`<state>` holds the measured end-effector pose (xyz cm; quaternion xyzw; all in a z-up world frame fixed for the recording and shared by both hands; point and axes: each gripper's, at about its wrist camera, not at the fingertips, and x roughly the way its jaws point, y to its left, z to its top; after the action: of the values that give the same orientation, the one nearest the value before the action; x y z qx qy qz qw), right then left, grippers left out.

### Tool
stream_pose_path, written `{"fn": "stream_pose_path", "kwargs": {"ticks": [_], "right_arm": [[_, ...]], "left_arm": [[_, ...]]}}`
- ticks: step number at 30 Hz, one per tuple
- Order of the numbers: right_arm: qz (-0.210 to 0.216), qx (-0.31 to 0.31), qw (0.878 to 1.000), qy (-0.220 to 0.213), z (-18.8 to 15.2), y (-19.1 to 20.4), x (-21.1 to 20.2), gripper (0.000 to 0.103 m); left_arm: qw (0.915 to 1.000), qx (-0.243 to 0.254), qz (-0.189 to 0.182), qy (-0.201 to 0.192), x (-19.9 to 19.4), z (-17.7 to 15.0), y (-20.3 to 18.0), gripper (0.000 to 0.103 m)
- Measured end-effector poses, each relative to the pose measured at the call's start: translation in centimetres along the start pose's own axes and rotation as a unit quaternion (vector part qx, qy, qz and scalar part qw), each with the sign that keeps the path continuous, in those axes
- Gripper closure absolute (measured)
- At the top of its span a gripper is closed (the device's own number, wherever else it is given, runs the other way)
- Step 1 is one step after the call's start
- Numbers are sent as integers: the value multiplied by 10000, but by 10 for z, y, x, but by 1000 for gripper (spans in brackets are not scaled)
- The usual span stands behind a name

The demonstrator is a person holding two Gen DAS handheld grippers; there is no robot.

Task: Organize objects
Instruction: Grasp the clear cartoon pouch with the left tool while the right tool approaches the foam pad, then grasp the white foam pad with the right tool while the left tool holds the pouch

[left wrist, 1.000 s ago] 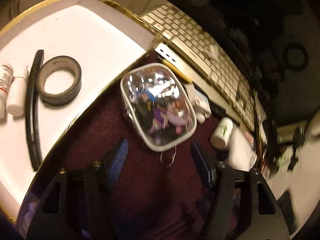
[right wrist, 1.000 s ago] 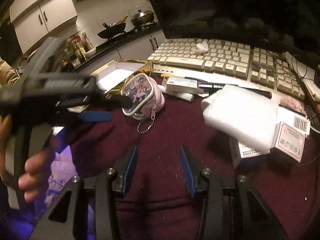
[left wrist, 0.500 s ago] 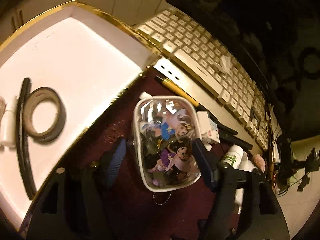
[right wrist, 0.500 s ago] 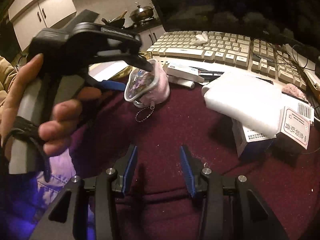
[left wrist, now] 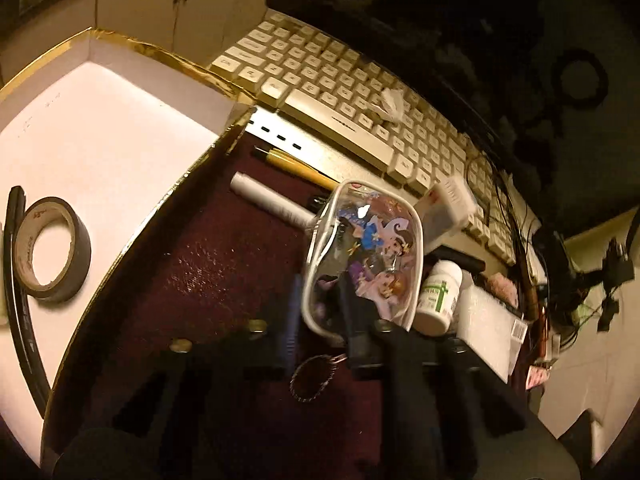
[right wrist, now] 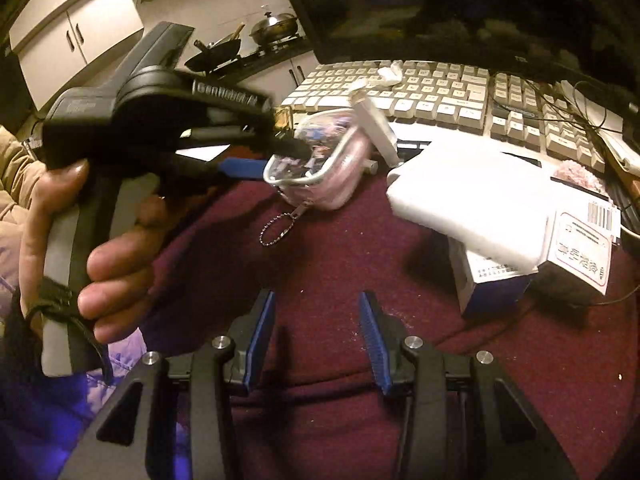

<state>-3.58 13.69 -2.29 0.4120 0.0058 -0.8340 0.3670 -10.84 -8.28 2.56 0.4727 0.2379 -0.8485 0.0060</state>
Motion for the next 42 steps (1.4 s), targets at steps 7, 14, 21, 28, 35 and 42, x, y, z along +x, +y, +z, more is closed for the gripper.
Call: {"fn": "stream_pose_path", "kwargs": {"ticks": [7,14,21,28,35,42], "right_arm": [[-145,34,9998,-145,5,-4,-12,60],[-28,264,9994,-225,14,-18,-19,60],[-177,263,9981,-525,29,-25,-48,42],[-762,105,9935,-843,56,-52,-55,29],[-611,-136,9975,-339,65,-67,-21,29],[-679,-381,9966,-274,55,-59,-20,29]], "left_arm": [[9999,97,-125,-16,-12,-14,7,102],[9991,-5,-400,122,-13,-16,12,55],[9990,370,-247,-57,-13,-7,-13,41],[9951,970,193,58,16,2,-41,31],[9971,548,-263,454,39,1,-36,25],[9963,-10,-828,222,31,-1,-20,37]]}}
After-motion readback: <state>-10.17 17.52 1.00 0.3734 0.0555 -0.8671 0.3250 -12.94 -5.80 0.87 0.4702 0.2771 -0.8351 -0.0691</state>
